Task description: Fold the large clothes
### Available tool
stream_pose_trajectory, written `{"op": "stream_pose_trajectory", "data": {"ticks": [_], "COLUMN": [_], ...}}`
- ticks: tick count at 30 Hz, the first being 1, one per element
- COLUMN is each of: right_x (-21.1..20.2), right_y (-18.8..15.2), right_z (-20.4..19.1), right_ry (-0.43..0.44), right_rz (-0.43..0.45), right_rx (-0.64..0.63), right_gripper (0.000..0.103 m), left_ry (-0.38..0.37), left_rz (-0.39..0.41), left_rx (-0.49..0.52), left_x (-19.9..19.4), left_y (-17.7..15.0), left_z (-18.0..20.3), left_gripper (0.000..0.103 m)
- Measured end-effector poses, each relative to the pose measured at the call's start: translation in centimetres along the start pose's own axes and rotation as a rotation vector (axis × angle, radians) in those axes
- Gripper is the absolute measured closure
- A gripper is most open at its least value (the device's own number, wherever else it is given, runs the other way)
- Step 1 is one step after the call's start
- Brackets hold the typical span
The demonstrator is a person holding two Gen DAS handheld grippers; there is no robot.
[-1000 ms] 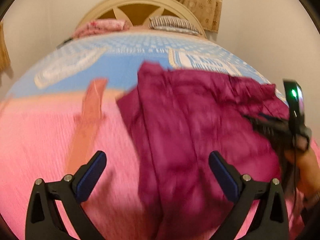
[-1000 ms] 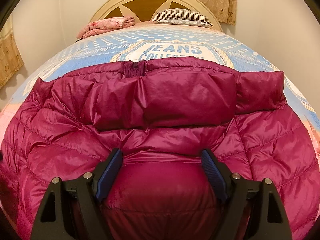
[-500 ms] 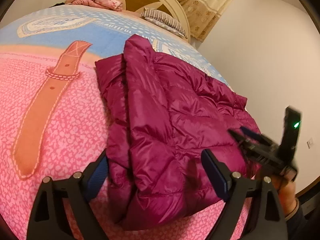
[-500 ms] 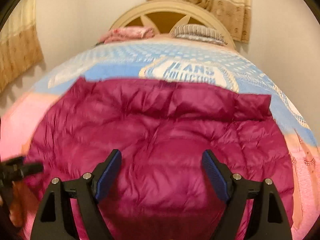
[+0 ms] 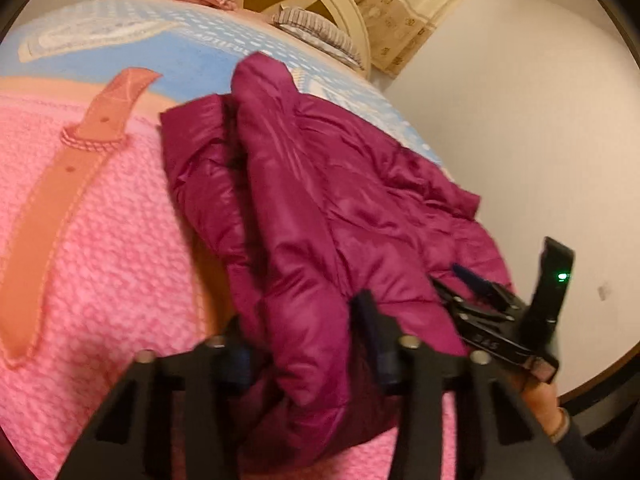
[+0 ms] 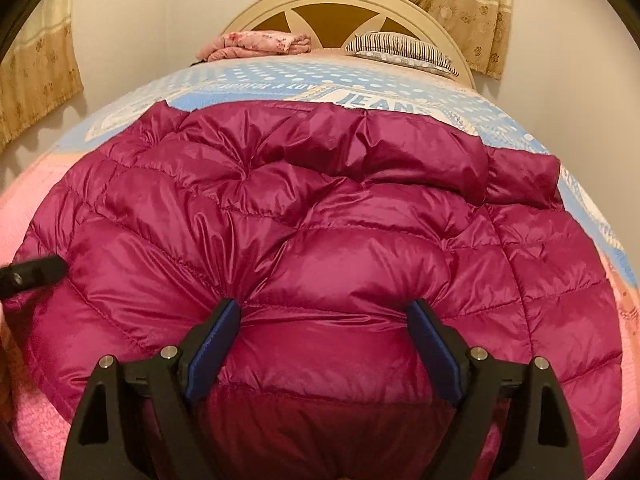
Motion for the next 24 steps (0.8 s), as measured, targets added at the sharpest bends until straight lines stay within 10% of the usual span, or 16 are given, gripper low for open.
{"op": "stream_pose_trajectory", "data": {"ticks": [12, 24], "right_x": [-1.1, -8.4], "right_y": [0.0, -0.2], "right_z": [1.6, 10.7], "right_ry": [0.093, 0.183], "right_rz": [0.042, 0.203], "right_rx": [0.089, 0.314], "right_gripper": [0.015, 0.015], "left_ry": [-0.138, -0.147], "left_rz": [0.182, 0.142], "left_rx": [0.190, 0.501], "left_x": [-5.4, -2.4], "left_y": [3.0, 4.0], "left_z": [10.6, 21.4], "left_gripper": [0.086, 0.086]}}
Point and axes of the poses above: each gripper's, at about its wrist camera, not at the fingertips, and x roughly the way its jaws point, z to its right, y to its top, the point moved 3 cm from there along x, roughly the way its jaws point, and after that the axes turned 3 degrees about z, right-handed, at the moved point
